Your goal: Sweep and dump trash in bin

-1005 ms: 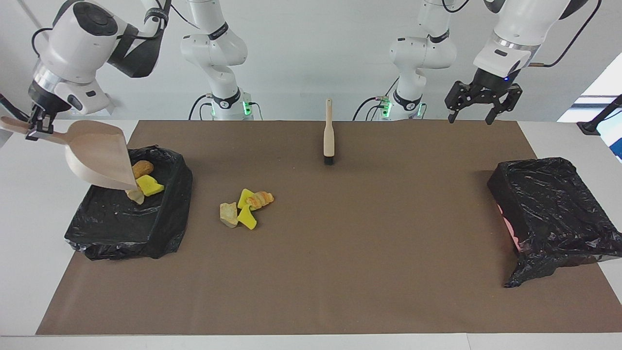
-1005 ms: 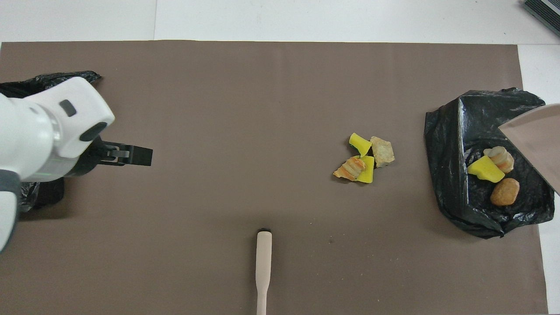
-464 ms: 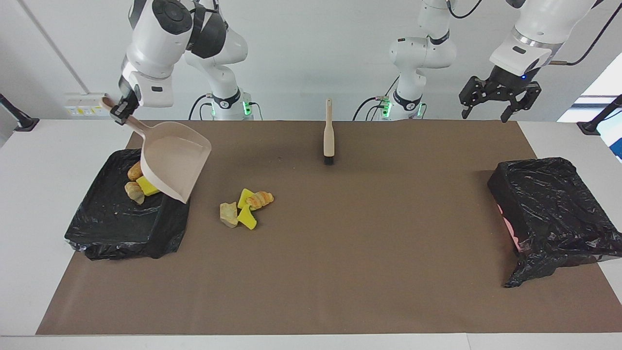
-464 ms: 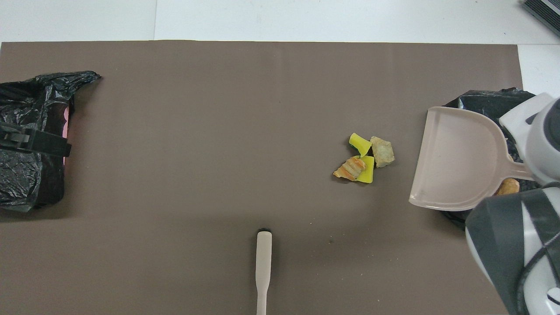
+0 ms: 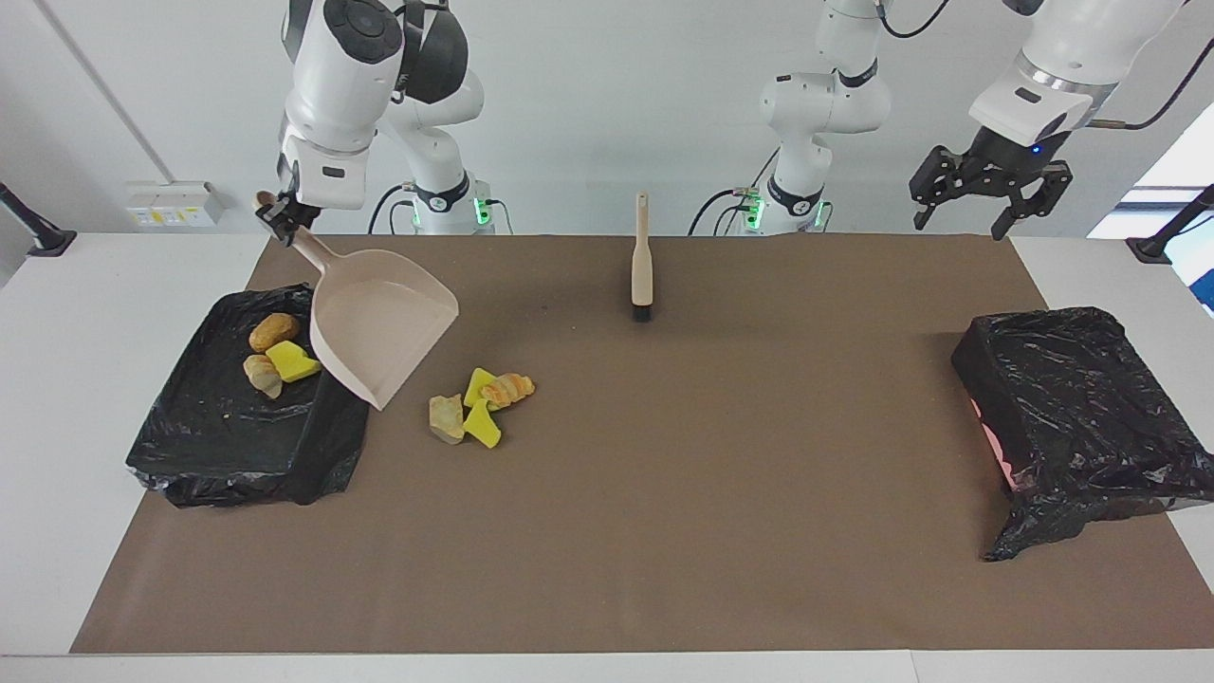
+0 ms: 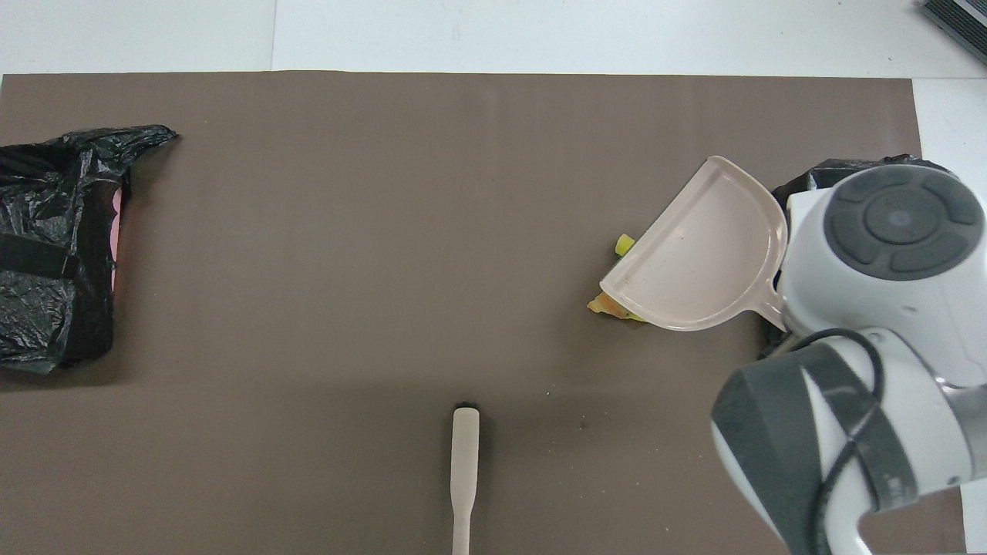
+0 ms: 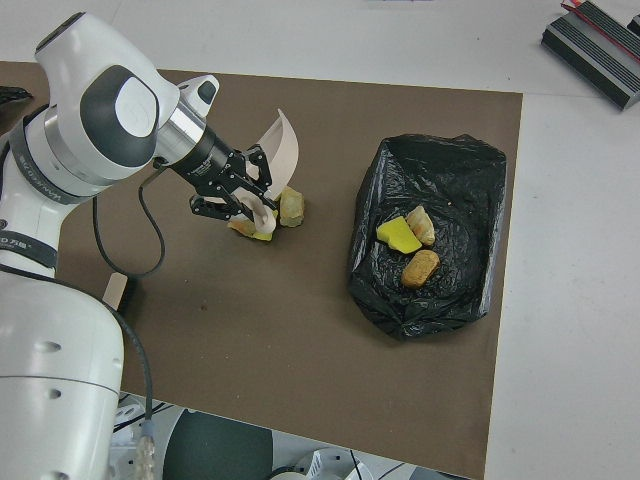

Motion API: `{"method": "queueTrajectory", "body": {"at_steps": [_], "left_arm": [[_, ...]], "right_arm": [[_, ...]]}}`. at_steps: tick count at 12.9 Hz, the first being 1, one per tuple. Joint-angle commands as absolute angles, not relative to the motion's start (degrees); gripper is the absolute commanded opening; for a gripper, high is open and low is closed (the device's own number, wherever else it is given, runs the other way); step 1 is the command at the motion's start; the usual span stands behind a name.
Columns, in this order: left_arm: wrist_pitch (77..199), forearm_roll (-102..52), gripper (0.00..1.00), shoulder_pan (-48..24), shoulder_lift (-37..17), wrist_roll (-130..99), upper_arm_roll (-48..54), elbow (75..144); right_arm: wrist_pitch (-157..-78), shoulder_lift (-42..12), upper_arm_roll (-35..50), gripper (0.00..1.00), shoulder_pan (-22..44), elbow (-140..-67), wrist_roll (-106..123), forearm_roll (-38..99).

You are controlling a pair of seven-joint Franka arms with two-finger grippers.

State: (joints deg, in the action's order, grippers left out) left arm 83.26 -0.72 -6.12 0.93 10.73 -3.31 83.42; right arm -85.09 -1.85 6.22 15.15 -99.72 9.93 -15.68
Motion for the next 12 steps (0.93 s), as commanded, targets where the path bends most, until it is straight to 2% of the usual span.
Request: {"method": "queueTrajectory", "body": {"at_steps": [1,7,10,12], "left_arm": [[83.7,-0.9,1.0,-5.8,1.5,10.9,-3.1,83.7],[83.3,-0.9,1.0,-5.9,1.9,11.6,-3.1,84.5],[83.3,-0.9,1.0,-5.8,2.1,11.7,-3.1,84.8],[83.2,-0.9,1.0,-5.8,2.1,11.6,-3.1,84.8]], "right_arm": [[-85.7,-13.3,6.2,0.0,17.9,-87.8,-3.0,-10.2],[-102.2,-23.3,6.2,0.0,25.3,-82.5,-32.0,3.0],[-106.4,-31.4,6.1,0.0,28.6,-75.5,-38.1,3.1],[-109.8,-33.7,6.1,0.0,28.7,-75.2,-38.8,3.1]]}}
